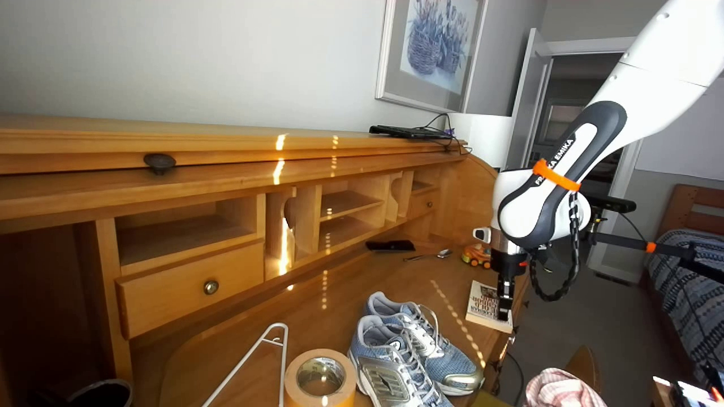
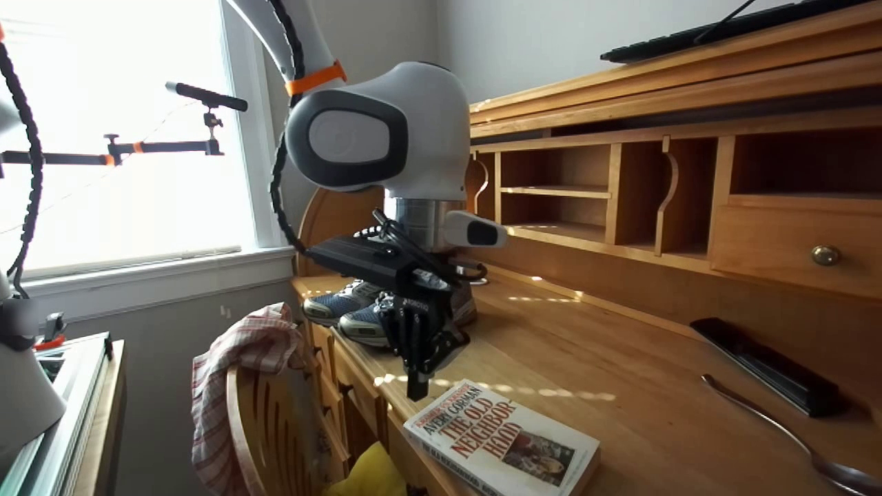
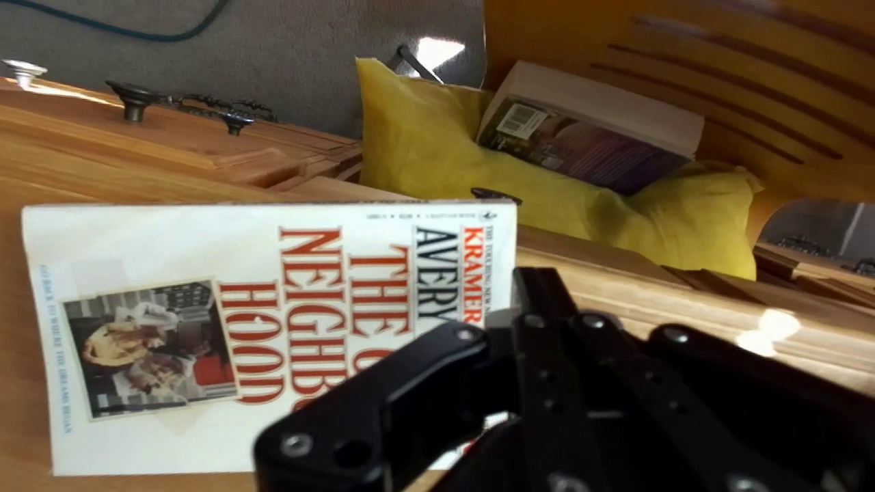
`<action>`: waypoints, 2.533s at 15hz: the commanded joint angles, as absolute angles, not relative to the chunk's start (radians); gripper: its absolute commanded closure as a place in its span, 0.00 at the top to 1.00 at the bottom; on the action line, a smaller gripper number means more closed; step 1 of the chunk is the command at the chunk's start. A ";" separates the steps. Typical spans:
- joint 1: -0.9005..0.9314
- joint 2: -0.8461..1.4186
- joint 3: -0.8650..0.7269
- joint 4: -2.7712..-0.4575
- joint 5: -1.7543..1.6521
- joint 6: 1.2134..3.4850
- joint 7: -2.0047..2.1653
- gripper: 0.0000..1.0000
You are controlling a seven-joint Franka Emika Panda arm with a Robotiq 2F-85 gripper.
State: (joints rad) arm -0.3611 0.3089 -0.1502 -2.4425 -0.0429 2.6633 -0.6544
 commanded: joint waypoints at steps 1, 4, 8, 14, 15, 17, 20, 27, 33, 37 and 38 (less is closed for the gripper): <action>-0.302 0.269 -0.194 -2.501 -0.164 2.659 -0.586 0.22; -0.267 0.260 -0.219 -2.522 -0.266 2.664 -0.529 0.37; -0.226 0.250 -0.251 -2.544 -0.420 2.676 -0.456 0.66; -0.169 0.268 -0.320 -2.546 -0.693 2.701 -0.283 1.00; -0.166 0.269 -0.326 -2.544 -0.728 2.701 -0.239 1.00; -0.199 0.273 -0.288 -2.524 -0.684 2.672 -0.286 1.00; -0.194 0.273 -0.292 -2.524 -0.699 2.672 -0.269 1.00; -0.173 0.275 -0.329 -2.509 -0.847 2.686 -0.147 1.00; -0.175 0.258 -0.330 -2.524 -0.908 2.675 -0.012 1.00; -0.176 0.272 -0.337 -2.524 -0.983 2.684 0.084 1.00; -0.174 0.272 -0.339 -2.526 -1.010 2.685 0.115 1.00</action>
